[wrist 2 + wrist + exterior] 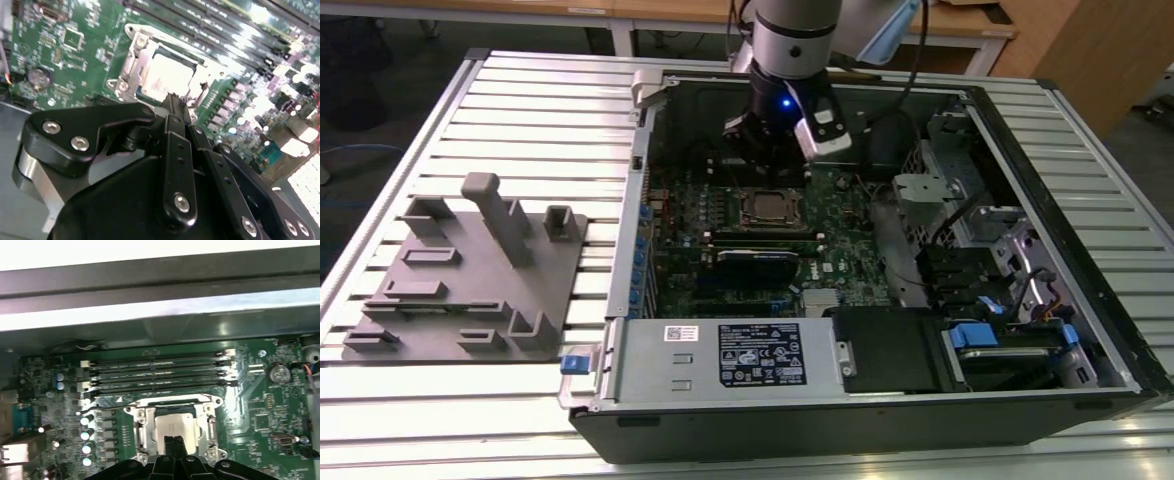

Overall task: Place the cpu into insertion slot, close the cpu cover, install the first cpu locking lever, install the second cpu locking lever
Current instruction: 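Install the first cpu locking lever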

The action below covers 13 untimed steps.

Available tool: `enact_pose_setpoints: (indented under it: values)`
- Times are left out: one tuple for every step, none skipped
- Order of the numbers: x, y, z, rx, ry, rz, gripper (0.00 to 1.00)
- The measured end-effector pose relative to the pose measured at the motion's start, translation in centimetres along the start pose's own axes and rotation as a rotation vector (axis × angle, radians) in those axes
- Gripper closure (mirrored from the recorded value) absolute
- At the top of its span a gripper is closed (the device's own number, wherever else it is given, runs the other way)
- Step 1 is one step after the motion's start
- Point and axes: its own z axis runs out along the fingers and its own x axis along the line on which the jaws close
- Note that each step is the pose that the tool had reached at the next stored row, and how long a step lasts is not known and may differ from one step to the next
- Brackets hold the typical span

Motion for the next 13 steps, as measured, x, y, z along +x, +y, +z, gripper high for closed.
enact_pose_setpoints:
  values:
    - [0.23, -0.02, 0.0, -0.0002, -0.0009, 0.0, 0.9]
    - [0.46, -0.04, 0.0, -0.0003, -0.0016, 0.0, 0.9]
    - [0.71, -0.07, 0.0, -0.0004, -0.0025, 0.0, 0.9]
    - [0.96, -0.09, -0.01, -0.0005, -0.0034, 0.0, 0.9]
    - [1.2, -0.12, -0.01, -0.0005, -0.0041, 0.0, 0.9]
    - [1.45, -0.14, -0.01, -0.0006, -0.0049, 0.0, 0.9]
    - [1.72, -0.16, -0.01, -0.0007, -0.0058, 0.0, 0.9]
    - [1.97, -0.19, -0.01, -0.0008, -0.0066, 0.0, 0.9]
    - [2.24, -0.21, -0.02, -0.0009, -0.0074, 0.0, 0.9]
    - [2.5, -0.24, -0.02, -0.0009, -0.0083, 0.0, 0.9]
    - [2.75, -0.26, -0.02, -0.0011, -0.0091, 0.0, 0.9]
    - [2.99, -0.29, -0.03, -0.0012, -0.0099, 0.0, 0.9]
    - [3.22, -0.31, -0.03, -0.0012, -0.0106, 0.0, 0.9]
